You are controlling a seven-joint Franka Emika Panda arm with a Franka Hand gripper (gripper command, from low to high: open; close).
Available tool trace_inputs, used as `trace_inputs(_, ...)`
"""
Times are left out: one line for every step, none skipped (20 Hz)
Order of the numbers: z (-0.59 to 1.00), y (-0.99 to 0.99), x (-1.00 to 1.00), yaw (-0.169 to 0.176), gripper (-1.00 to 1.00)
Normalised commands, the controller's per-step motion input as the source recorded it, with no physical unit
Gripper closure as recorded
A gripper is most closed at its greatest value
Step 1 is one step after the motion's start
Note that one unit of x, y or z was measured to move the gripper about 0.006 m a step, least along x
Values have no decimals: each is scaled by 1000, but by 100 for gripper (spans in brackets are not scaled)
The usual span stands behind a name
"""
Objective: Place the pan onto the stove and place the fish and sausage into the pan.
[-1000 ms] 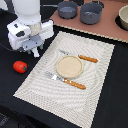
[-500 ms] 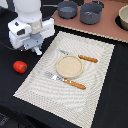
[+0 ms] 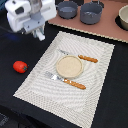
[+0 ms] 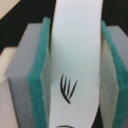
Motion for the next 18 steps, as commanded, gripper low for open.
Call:
trace_inputs(617, 1000, 380, 0, 100)
trace_inputs(586, 1000, 397, 0, 100)
trace_inputs(563, 1000, 426, 0, 100)
trace_inputs(517, 1000, 446, 0, 100)
trace_inputs(494, 994, 474, 0, 100)
trace_inputs(460, 983, 486, 0, 100)
trace_inputs(411, 974, 483, 0, 100)
trace_inputs(360, 971, 477, 0, 100)
trace_inputs(297, 966, 460, 0, 100)
trace_inputs(226, 966, 440, 0, 100)
trace_inputs(151, 963, 420, 0, 100)
trace_inputs(123, 960, 417, 0, 100)
trace_inputs(134, 963, 423, 0, 100)
trace_inputs(131, 963, 426, 0, 100)
trace_inputs(131, 963, 431, 0, 100)
trace_inputs(143, 943, 457, 0, 100)
trace_inputs(169, 894, 500, 0, 100)
trace_inputs(186, 837, 560, 0, 100)
